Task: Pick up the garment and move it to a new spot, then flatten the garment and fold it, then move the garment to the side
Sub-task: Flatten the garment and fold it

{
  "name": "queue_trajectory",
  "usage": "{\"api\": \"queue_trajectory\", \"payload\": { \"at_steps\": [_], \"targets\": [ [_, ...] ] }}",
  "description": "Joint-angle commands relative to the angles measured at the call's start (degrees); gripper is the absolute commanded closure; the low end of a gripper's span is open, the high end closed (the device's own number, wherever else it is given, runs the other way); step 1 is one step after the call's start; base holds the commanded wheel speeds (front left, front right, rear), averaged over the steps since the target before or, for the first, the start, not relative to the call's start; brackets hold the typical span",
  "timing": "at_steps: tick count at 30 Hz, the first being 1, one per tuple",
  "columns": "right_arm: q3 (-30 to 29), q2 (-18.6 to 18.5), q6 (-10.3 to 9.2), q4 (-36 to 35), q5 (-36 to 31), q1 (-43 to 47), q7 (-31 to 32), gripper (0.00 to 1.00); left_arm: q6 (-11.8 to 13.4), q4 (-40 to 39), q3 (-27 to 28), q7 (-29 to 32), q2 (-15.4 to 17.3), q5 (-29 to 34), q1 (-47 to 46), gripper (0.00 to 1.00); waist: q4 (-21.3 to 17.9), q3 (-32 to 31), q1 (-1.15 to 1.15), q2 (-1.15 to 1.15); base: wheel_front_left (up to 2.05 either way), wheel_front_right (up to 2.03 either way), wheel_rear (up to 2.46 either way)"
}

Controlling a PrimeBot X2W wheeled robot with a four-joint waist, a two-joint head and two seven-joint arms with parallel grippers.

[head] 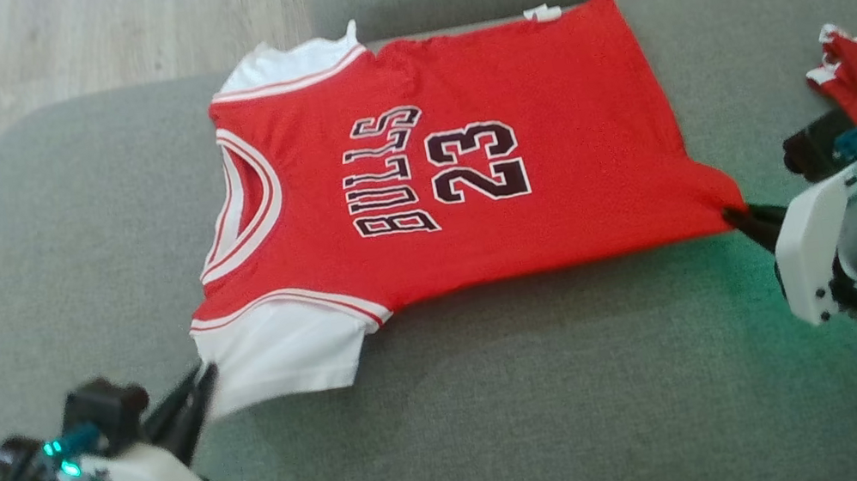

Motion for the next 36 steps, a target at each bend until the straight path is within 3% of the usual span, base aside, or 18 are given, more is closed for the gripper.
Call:
{"api": "queue_trajectory", "payload": {
  "at_steps": [1,12,26,27,28,29,36],
  "targets": [
    [-1.3,-1.5,-0.05,-1.3,0.4,-2.3,-0.1,1.0,0.1,-0.9,3.8,0.5,2.8,-0.2,-5.9,1.0,-0.2,1.5,0.0,0.0,0.0,0.0,0.0],
    [-5.0,3.3,-0.05,2.1,-2.1,-10.9,0.8,1.0,-3.8,9.7,2.7,8.1,1.3,0.5,-23.0,1.0,-1.8,9.3,0.0,0.0,0.0,0.0,0.0],
    [-5.1,10.4,-0.05,12.1,-6.2,-21.3,-1.5,1.0,-6.1,25.5,-2.1,8.2,-1.6,3.9,-38.9,1.0,-4.2,16.5,0.0,0.0,0.0,0.0,0.0],
    [-5.4,10.7,-0.05,13.0,-6.6,-22.1,-2.4,1.0,-6.1,26.5,-2.3,7.3,-2.0,4.3,-39.9,0.61,-4.2,16.8,0.0,0.0,0.0,0.0,0.0],
    [-5.8,11.0,-0.05,13.7,-6.9,-22.8,-3.7,0.49,-6.0,27.5,-2.3,6.0,-2.5,4.8,-40.8,0.07,-4.2,17.1,0.0,0.0,0.0,0.0,0.0],
    [-6.5,11.6,-0.05,14.6,-6.7,-23.2,-4.7,0.0,-5.3,28.5,-2.1,4.2,-3.0,5.3,-41.8,0.0,-4.2,17.3,0.0,0.0,0.0,0.0,0.0],
    [-12.9,14.5,-0.05,20.6,-7.2,-25.7,-17.9,0.0,2.7,35.8,2.3,-13.6,-8.4,6.7,-46.1,0.0,-3.9,17.0,0.0,0.0,0.0,0.0,0.0]
  ]
}}
